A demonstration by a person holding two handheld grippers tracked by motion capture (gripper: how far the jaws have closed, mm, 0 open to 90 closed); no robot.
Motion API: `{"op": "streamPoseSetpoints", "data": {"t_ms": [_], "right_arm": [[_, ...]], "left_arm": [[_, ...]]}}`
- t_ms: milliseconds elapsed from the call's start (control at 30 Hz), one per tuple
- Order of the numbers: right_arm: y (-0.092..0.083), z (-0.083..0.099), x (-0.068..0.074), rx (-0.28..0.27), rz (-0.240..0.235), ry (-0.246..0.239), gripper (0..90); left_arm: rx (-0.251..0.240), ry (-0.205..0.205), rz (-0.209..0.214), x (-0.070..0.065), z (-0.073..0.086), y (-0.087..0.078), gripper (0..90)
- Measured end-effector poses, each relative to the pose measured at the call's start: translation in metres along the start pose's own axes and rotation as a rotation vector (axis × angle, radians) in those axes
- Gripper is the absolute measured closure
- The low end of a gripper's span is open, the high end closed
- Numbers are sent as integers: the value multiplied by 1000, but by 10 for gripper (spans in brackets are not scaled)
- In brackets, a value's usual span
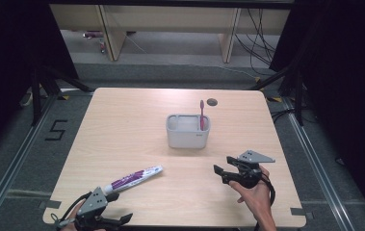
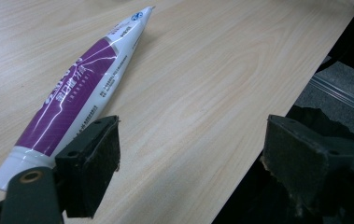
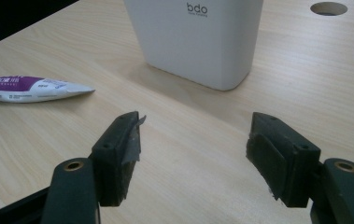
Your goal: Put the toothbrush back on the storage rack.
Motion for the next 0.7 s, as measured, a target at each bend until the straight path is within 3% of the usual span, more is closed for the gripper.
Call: {"op": "streamPoseSetpoints", "data": {"t_ms": [33,67,100,133,200,267,333,400,433,467,500,533,700], "right_arm": [[0,1,-3,-2,17,-42,339],[1,2,0,-5,9,-12,334],[0,3,-3,-3,17,-39,332],[1,4,-1,-1,-11,-18,329],[0,6,-2,-4,25,-29,304],[1,10,1,10,7,15,301],[1,12,0,13,14,-14,301],[0,14,2,18,16,-6,301],[-1,15,1,16,23,-31,301],[0,16,5,18,-3,13,301],[-1,17,3,21,4,-19,301],[-1,18,2,13,8,-21,301],[-5,25,4,29,0,-22,316]], "left_arm": [[0,0,1,0,0,0,184],[-1,-2,3,0,0,1,184],[6,-4,7,0,0,0,184],[5,-4,6,0,0,1,184],[-1,-3,6,0,0,1,184],[5,-5,7,1,0,1,184],[-4,-7,6,0,0,2,183],[5,-5,3,0,0,1,184],[6,-4,3,0,0,1,184],[5,5,9,0,0,2,183],[2,1,11,0,0,2,184],[6,17,4,1,0,2,184],[-2,2,5,1,-1,3,184]]}}
Point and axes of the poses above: each handheld gripper's, and its own axes: y roughly forward along the jaws, z roughly out of its underside, x roughly to its left, the point moved 4 cm from there along y, roughly forward along the jaws, and after that the axes turned 9 degrees about -y, right-handed, at the moved point
